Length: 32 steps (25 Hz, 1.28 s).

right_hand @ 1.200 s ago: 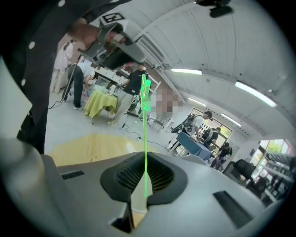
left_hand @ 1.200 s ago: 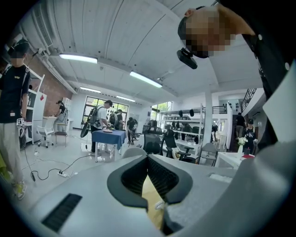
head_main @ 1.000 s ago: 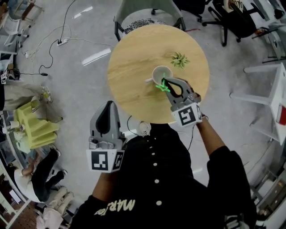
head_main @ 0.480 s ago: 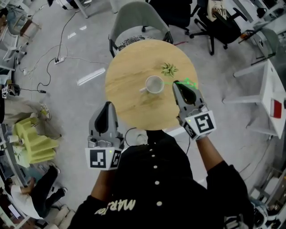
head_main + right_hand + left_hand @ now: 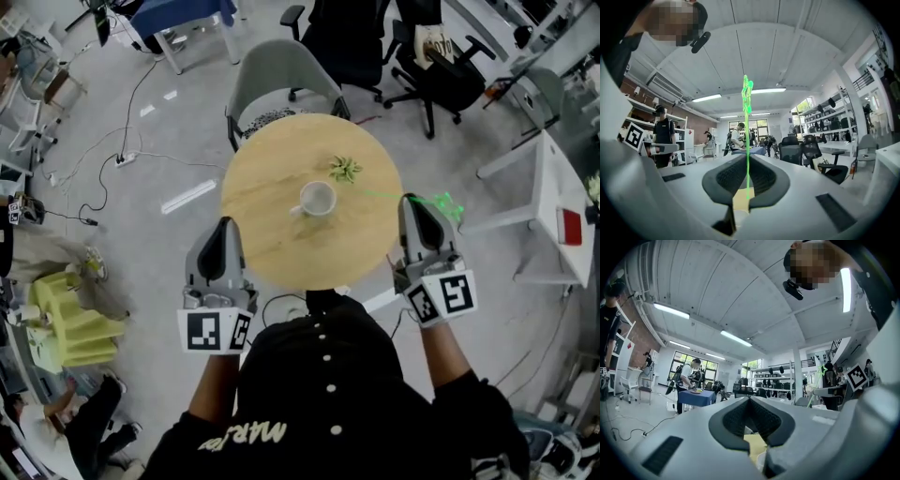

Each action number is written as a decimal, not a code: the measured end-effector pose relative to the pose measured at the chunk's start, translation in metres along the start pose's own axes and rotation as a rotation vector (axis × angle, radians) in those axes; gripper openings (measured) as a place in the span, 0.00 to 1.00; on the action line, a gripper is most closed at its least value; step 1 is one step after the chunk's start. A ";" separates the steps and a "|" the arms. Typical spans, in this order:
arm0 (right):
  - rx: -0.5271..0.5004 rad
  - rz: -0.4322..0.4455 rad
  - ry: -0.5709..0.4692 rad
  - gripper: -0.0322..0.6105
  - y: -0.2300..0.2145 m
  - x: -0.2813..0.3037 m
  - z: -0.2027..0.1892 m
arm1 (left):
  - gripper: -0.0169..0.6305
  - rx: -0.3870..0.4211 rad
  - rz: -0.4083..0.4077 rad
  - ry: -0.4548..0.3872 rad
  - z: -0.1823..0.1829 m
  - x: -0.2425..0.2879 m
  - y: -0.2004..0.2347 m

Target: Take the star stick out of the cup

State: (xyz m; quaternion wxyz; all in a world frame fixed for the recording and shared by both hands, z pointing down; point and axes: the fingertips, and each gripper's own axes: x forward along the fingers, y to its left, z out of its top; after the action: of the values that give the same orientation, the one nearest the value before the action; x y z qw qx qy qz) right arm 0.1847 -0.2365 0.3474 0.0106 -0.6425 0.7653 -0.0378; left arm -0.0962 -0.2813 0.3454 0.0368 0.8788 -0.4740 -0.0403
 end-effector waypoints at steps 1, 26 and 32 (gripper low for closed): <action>-0.003 -0.013 -0.003 0.08 -0.002 -0.007 0.006 | 0.03 0.003 0.000 -0.005 0.003 -0.002 0.001; -0.059 -0.139 -0.122 0.08 -0.009 -0.092 0.050 | 0.03 0.055 -0.001 -0.070 0.045 -0.044 -0.002; -0.064 -0.136 -0.122 0.08 -0.011 -0.095 0.045 | 0.03 0.054 0.006 -0.073 0.040 -0.047 -0.004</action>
State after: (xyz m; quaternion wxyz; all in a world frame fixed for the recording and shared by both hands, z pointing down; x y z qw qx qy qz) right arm 0.2146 -0.1466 0.2998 0.0342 -0.6941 0.7187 0.0252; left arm -0.1231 -0.2411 0.3066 -0.0040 0.8760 -0.4786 -0.0593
